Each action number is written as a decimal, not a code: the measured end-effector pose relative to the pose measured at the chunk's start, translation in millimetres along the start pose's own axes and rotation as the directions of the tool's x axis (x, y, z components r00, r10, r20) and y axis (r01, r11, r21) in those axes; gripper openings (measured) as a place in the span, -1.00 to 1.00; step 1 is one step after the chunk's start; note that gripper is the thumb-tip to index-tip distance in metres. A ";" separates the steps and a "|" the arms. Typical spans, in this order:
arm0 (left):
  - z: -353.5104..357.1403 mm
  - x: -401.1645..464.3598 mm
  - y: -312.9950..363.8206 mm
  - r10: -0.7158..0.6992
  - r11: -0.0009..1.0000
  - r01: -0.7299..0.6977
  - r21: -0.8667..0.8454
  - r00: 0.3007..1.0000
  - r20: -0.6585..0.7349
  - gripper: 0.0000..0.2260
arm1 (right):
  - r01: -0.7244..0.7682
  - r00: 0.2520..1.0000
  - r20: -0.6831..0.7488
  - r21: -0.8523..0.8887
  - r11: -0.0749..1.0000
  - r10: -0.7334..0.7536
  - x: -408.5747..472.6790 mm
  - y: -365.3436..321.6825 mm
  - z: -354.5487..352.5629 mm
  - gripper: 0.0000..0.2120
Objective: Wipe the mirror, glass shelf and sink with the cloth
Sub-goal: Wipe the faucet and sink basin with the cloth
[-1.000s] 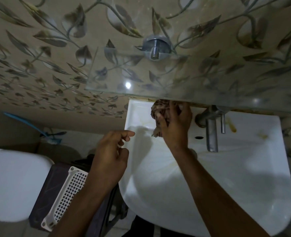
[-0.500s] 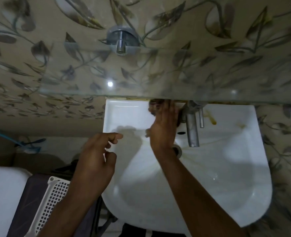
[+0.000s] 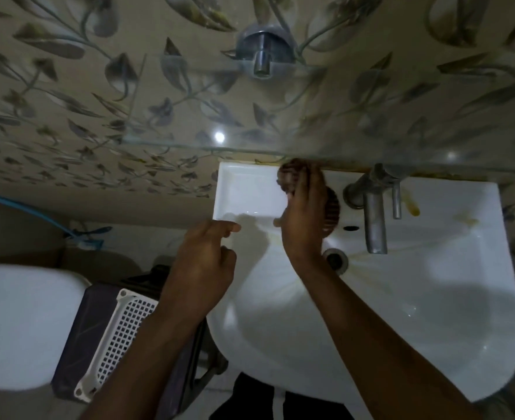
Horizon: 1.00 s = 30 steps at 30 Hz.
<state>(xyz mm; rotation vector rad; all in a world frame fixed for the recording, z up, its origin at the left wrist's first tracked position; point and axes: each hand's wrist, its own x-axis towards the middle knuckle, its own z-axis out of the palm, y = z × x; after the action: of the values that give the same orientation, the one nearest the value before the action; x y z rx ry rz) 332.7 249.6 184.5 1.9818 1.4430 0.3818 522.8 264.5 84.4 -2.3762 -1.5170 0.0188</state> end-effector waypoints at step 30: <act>13.3 -84.7 -8.4 -0.023 1.000 0.023 -0.009 0.999 0.038 -0.60 | 0.073 0.756 0.325 0.821 0.567 -0.568 -218.3 -3.6 -64.9 -0.58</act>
<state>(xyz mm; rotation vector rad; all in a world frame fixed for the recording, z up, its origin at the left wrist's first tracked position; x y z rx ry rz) 304.3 168.3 180.7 1.9526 1.4366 0.3386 436.3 55.5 112.1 -1.3662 -1.6906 1.1568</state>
